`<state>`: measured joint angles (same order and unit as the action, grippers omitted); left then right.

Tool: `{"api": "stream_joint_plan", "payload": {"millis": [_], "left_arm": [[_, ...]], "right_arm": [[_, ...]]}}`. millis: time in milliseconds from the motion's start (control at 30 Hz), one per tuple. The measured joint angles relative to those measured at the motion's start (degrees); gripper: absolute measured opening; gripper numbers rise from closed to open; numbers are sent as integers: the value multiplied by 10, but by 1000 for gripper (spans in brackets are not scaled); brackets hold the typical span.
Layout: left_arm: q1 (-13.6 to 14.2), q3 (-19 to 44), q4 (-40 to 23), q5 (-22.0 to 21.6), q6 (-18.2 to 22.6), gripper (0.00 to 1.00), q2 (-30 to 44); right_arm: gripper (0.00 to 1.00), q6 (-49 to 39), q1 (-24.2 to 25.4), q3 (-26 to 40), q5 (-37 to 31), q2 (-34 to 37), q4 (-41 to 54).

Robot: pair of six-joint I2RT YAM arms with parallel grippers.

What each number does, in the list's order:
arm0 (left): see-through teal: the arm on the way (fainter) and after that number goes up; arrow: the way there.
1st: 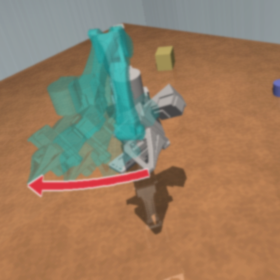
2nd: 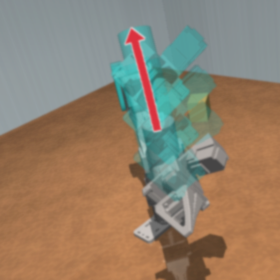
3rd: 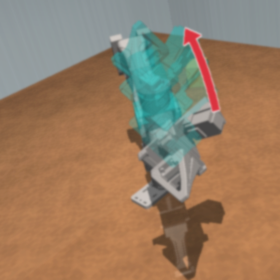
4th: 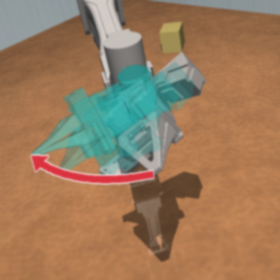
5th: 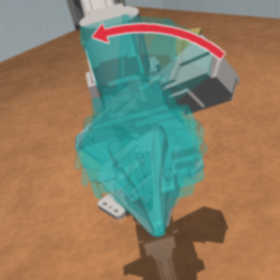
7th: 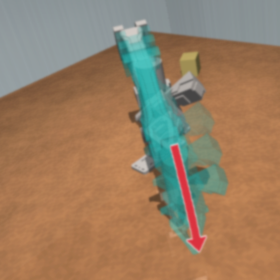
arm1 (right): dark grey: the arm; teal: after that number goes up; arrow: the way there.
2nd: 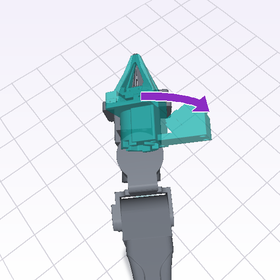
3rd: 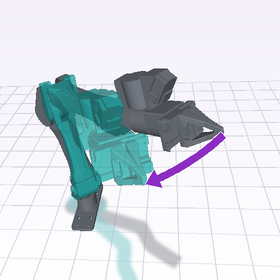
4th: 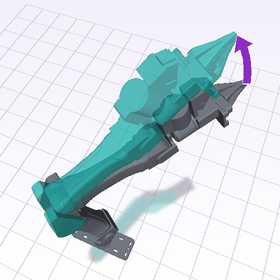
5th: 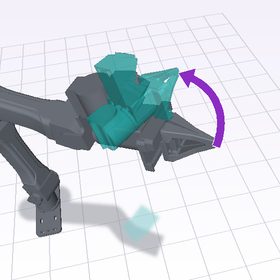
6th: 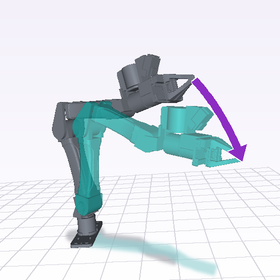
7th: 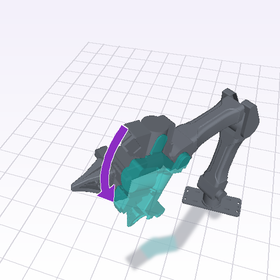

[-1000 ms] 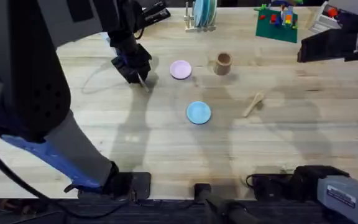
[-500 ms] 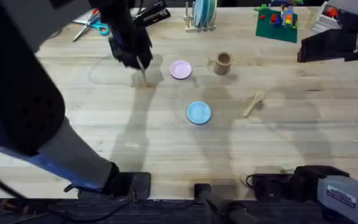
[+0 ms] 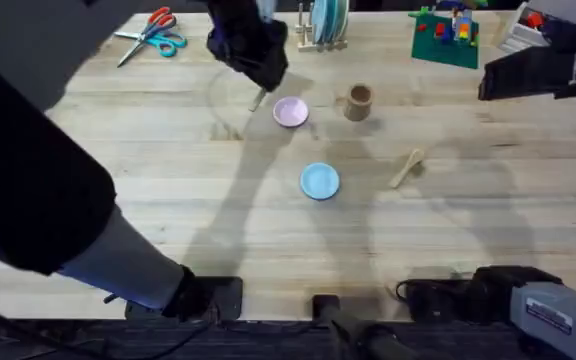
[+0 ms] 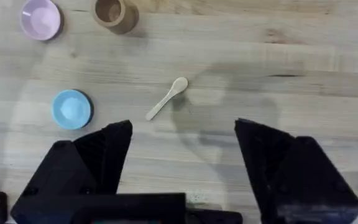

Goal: Pick up a utensil and set it on the pink plate, then put the other utensil in the container.

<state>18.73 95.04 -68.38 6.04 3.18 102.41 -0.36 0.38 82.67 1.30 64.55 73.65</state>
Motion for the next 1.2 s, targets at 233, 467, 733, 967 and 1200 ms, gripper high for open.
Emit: {"api": "stream_joint_plan", "payload": {"millis": [233,467,733,967,1200], "left_arm": [[44,0,37,4,42,41,0],[43,0,67,4,37,42,0],[43,1,72,4,34,42,44],[43,1,89,4,32,42,101],[43,1,100,4,28,42,136]], "right_arm": [[995,0,0,0,0,0,0],[995,0,0,0,0,0,0],[993,0,0,0,0,0,0],[994,0,0,0,0,0,0],[993,0,0,0,0,0,0]]}}
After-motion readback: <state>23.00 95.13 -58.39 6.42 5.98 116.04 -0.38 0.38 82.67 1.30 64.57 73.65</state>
